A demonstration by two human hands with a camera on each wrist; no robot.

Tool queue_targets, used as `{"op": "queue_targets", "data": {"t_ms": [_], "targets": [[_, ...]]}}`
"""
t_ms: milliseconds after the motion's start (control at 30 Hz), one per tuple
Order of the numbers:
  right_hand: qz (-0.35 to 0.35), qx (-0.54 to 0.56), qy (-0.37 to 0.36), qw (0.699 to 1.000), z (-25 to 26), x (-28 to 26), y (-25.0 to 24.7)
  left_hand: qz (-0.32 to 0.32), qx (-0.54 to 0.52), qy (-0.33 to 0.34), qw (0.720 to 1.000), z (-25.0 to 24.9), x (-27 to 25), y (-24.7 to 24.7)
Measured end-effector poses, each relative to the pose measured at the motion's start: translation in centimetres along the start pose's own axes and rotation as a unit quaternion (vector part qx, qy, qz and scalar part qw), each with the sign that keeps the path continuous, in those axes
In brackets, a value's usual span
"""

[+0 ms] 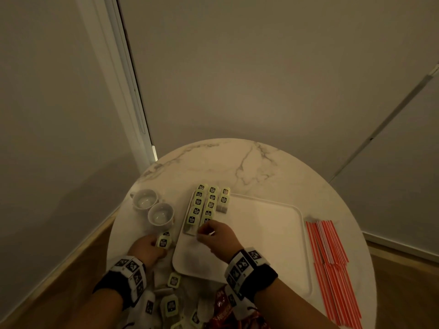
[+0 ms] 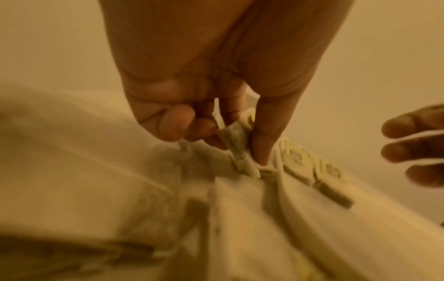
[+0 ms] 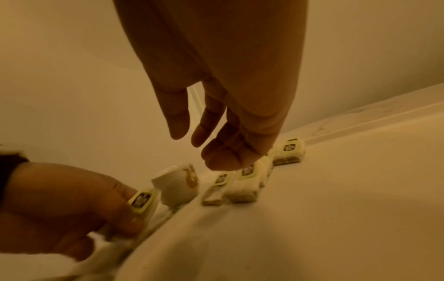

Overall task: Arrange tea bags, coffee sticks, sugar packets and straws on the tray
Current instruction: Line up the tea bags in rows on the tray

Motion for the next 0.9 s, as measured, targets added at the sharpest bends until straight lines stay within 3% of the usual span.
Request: {"op": "queue_targets", "data": {"t_ms": [167, 333, 467, 567, 733, 900], "targets": [[0.041, 0.078, -0.02, 0.996, 2.3, -1.6, 0.0, 0.03, -0.125, 0.106, 0.986, -4.5, -4.1, -0.6], [-0.02, 0.167, -0.061, 0.984, 3.6, -2.4, -1.1, 0.1, -0.228, 0.136, 0.959, -8.8, -6.8, 0.3], [-0.059, 0.159, -0.06, 0.984, 3.4, -2.5, -3.0, 0.138, -0.241, 0.145, 0.95, -10.2, -7.1, 1.3], [-0.058, 0.145, -0.051, 0.986, 2.9, -2.7, -4.0, 0.096, -0.215, 0.171, 0.957, -10.2, -6.5, 1.8], [-0.052, 0.214, 0.016, 0.975, 0.9, -3.4, -3.6, 0.022, -0.185, 0.19, 0.964, -10.0, -5.8, 3.5], [-0.067, 0.215, 0.078, 0.971, -1.2, -2.3, -3.0, 0.028, -0.183, 0.153, 0.971, -8.7, -4.8, 4.8]]}}
Point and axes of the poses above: each hand's wrist, its own x-axis towards the middle knuckle, its own y-axis out of the palm, z = x × y, the point moved 2 cm from there along x, towards the middle knuckle, and after that the axes turned 7 degrees about -x, right-handed, at the moved point
